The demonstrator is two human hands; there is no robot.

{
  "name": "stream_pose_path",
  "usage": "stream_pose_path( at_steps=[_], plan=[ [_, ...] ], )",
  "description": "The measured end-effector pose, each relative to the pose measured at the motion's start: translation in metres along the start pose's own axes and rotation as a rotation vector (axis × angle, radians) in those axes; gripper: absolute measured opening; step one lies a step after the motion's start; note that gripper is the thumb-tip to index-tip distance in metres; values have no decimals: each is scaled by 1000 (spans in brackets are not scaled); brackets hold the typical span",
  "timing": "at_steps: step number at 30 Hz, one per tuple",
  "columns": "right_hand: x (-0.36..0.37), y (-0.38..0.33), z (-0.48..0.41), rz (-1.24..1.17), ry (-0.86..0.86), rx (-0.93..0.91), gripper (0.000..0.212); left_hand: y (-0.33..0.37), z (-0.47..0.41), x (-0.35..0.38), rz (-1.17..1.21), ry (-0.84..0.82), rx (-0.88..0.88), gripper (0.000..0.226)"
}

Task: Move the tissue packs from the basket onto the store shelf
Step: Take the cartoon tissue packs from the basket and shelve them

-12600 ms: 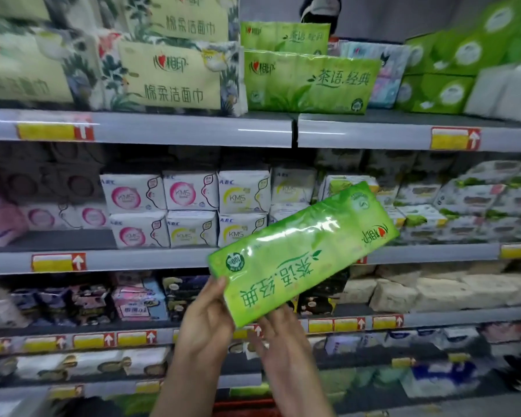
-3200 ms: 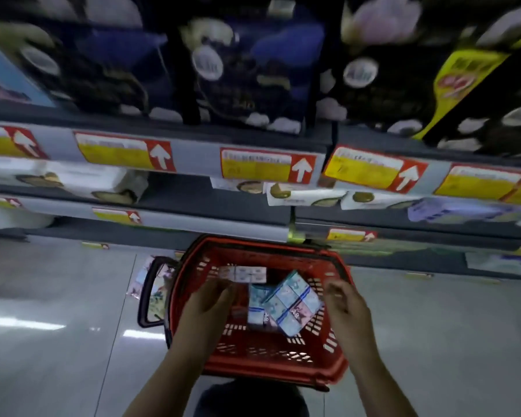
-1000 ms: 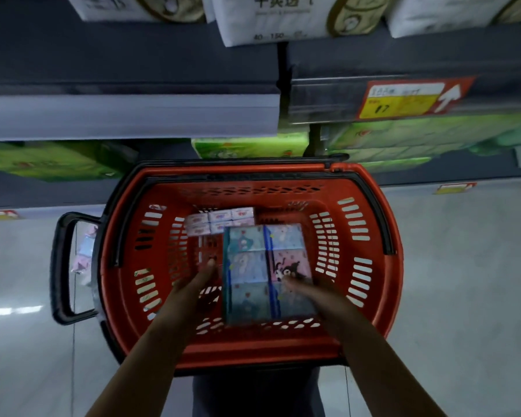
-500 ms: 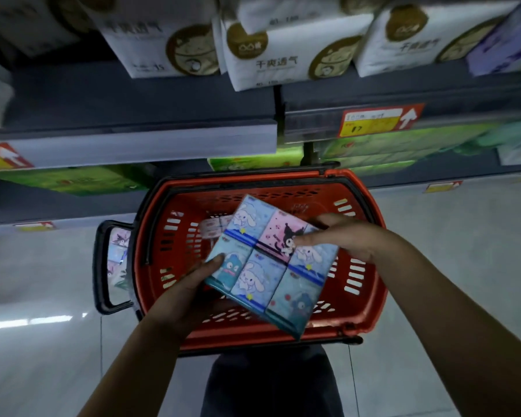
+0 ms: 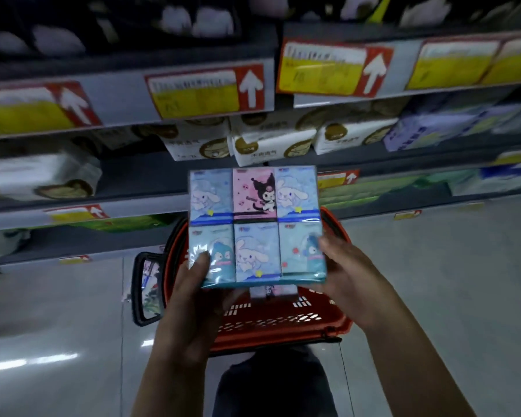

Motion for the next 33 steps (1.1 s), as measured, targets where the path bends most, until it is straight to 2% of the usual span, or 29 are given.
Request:
stream_pose_path(
  at_steps=[3,7,12,16,18,20,21,24,26,29,33],
  plan=[
    [20,-39,28,-9,39,-102,45,15,35,28,-33,-8,23,81],
    [44,-79,68,-91,-19,-202,34,44,88,58,-130,-94,99,90],
    [75,-114,120,-153,-82,-229,56,79,157,84,-252,-123,148,95],
    [103,-153,161,-167,-114,-263,72,101,211,113,-311,-166,205,80],
    [116,-176,178,-172,-134,-287,83,115,237,133,-349,-200,242,91],
    [128,-201,194,-147,-163,-326,82,127,264,154,-397,-255,285,94],
    [133,-213,202,-126,-180,-351,80,133,275,163,-422,-279,302,86],
    [145,-243,225,-100,-207,-405,85,146,305,188,-453,-307,384,42],
    [153,-260,239,-90,-201,-429,88,154,320,200,-440,-321,432,32],
    [165,-286,256,-83,-196,-488,88,165,339,216,-463,-346,501,40],
    [179,-315,279,-59,-230,-585,73,178,359,235,-473,-331,565,63]
  ],
)
Point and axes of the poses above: each hand's wrist, its own z-axis away from the middle knuckle, its own x-axis out of the palm, y = z × x, the point moved 5 cm from there along -z, towards the middle knuckle, and after that the axes turned 7 degrees about -x, right-handed, at the moved point
